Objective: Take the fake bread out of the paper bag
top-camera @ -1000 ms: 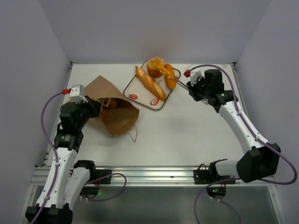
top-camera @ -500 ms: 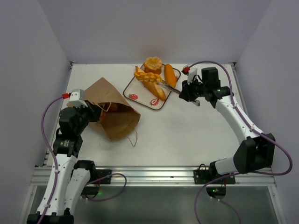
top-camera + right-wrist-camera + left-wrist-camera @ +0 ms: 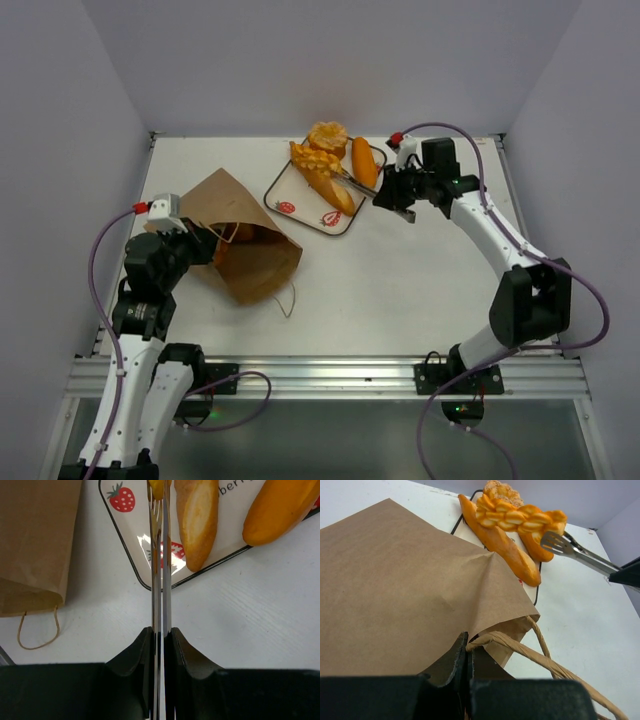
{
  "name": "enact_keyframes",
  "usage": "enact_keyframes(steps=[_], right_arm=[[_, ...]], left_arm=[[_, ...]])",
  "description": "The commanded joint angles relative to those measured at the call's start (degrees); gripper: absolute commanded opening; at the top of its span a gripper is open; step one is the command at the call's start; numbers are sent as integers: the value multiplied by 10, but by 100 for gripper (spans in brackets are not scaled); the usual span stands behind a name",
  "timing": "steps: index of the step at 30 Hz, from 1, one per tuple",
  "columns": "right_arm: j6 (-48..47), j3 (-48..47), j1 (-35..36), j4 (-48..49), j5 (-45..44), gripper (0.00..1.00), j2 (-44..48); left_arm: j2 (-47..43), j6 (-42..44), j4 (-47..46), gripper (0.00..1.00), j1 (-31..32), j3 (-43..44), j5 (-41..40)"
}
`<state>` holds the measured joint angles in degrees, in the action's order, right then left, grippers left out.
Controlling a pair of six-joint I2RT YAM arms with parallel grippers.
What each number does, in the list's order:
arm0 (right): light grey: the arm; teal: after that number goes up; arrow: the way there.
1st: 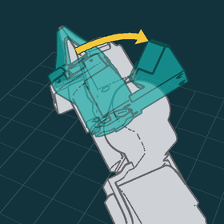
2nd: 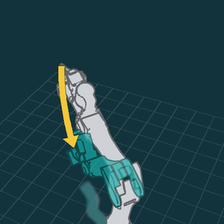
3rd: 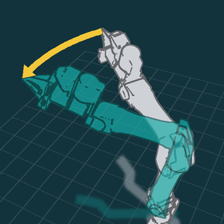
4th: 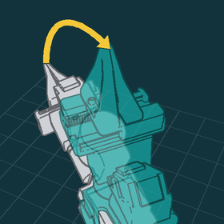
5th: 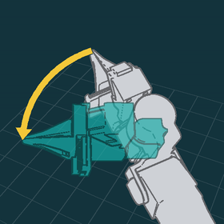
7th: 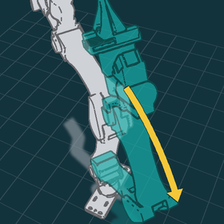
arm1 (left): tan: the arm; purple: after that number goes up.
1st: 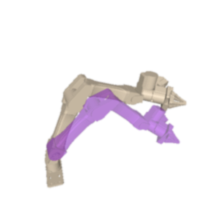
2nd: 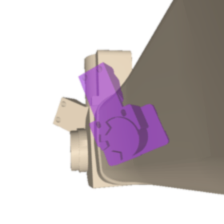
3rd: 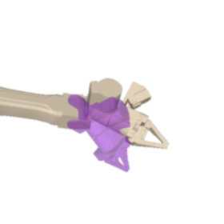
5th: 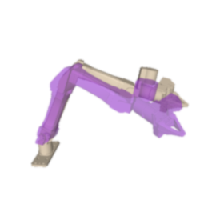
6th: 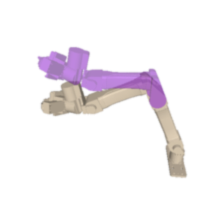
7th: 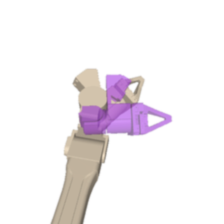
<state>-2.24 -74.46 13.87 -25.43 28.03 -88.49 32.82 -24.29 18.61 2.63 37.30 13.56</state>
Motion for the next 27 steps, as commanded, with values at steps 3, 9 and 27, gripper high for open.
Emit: enact_keyframes(steps=[3, 9, 27], right_arm=[[62, -21, -51, 26, 27, 0, -28], [87, -8, -111, 18, 69, 8, -65], [77, 12, -123, 19, 55, 46, -22]], left_arm=[[-12, 6, 5, 0, -2, 30, 18], [-9, 2, -5, 0, -2, 24, 30], [-14, -8, -9, 0, -2, 25, 59]])
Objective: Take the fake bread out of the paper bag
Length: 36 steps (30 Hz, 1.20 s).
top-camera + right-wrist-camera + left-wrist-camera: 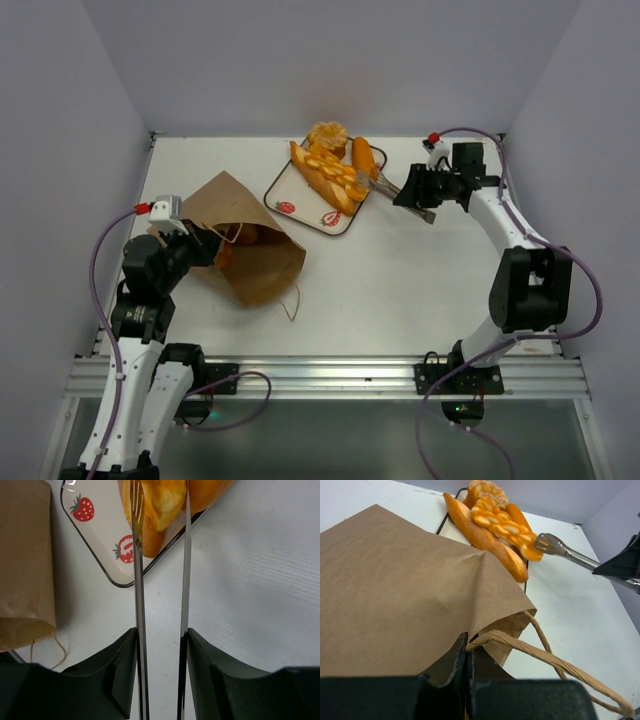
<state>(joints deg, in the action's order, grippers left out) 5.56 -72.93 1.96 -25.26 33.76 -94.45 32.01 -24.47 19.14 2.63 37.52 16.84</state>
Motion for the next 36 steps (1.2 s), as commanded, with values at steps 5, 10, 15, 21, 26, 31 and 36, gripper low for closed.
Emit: enact_keyframes(steps=[5, 10, 15, 21, 26, 31, 36], right_arm=[[1, -6, -11, 18, -2, 47, 49], [-12, -3, -16, 18, -7, 47, 63], [-46, 11, -16, 25, 12, 45, 93], [-176, 21, 6, -26, 96, 43, 143], [-326, 34, 100, -106, 97, 42, 204], [-435, 53, 196, -157, 93, 42, 291], [-518, 37, 268, -209, 70, 42, 335]], left_arm=[[-6, -3, -9, 0, -3, 29, 27], [-5, -1, -8, 0, -2, 28, 28], [-5, -3, -15, 0, -2, 28, 42], [-1, -7, -23, 0, -2, 26, 67], [1, -12, -24, 0, -2, 18, 71], [3, -15, -29, 0, -2, 4, 62], [14, -20, -30, 0, -2, -2, 55]])
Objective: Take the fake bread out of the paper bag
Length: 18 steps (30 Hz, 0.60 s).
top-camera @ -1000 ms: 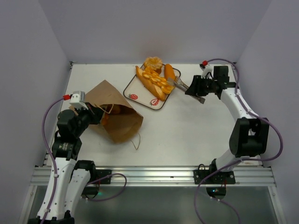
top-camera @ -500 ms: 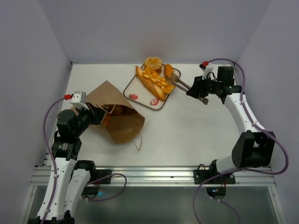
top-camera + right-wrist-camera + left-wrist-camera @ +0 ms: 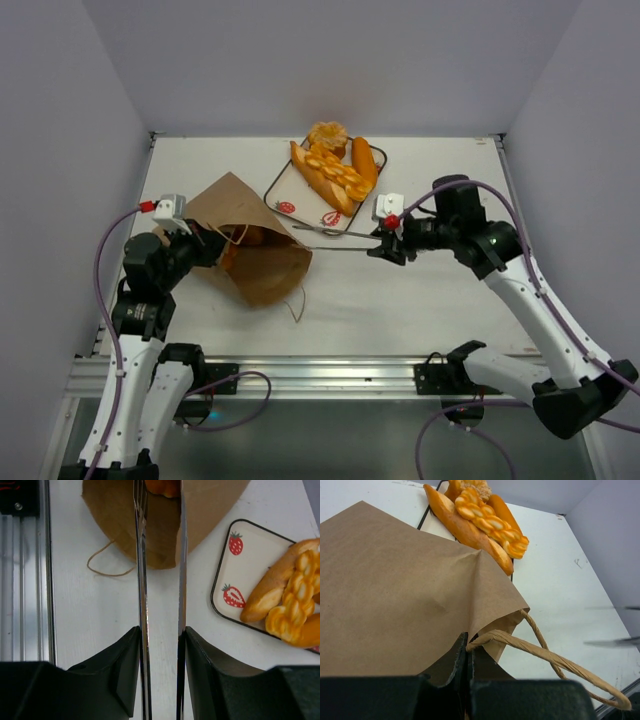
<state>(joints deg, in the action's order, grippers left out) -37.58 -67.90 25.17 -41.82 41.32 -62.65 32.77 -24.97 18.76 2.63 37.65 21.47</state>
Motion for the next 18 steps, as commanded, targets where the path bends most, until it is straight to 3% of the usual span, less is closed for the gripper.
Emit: enact_keyframes(steps=[1, 7, 10, 15, 18], right_arm=[[-86, -14, 71, -46, -32, 42, 19], [-82, 22, 249, 0, -196, 41, -4], [-78, 30, 344, 42, -325, 41, -38], [-29, -11, 393, 155, -552, 41, -150], [-21, -28, 399, 183, -620, 41, -204]], left_arm=[[6, -17, -29, 0, -2, -2, 9], [13, -46, -46, 0, -2, 3, 25], [15, -53, -44, 0, -2, 12, 20], [12, -72, -46, 0, -2, 19, 10], [9, -80, -44, 0, -2, 18, 11]])
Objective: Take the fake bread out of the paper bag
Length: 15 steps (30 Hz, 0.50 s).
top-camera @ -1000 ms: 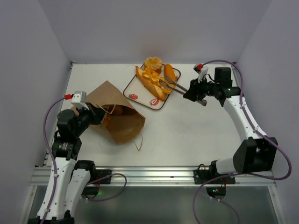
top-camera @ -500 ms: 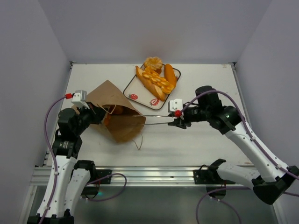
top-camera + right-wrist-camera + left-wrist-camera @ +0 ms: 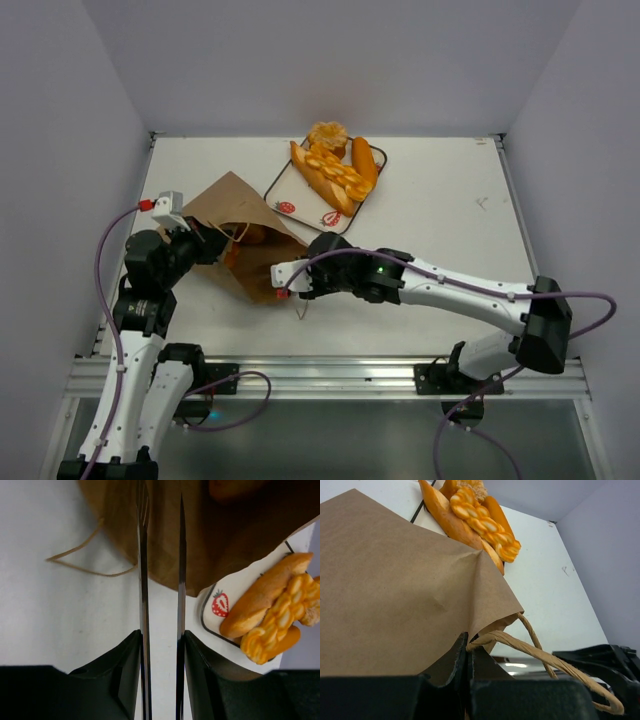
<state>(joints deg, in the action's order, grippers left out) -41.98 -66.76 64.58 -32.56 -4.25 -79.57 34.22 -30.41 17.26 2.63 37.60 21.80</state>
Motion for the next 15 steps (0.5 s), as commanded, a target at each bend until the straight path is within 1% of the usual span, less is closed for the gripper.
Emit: enact_keyframes(steps=[1, 5, 11, 15], right_arm=[[23, -40, 11, 116, -178, 41, -44], [13, -28, 32, 173, -247, 43, -85], [28, -36, 56, 187, -284, 45, -133], [28, -37, 64, 192, -302, 46, -146]], left_arm=[[-7, -26, -28, 0, -2, 19, 6], [-14, -39, -28, 0, -2, 13, 9], [-27, -87, -52, 0, -2, -7, 11], [-32, -105, -61, 0, -2, -10, 4]])
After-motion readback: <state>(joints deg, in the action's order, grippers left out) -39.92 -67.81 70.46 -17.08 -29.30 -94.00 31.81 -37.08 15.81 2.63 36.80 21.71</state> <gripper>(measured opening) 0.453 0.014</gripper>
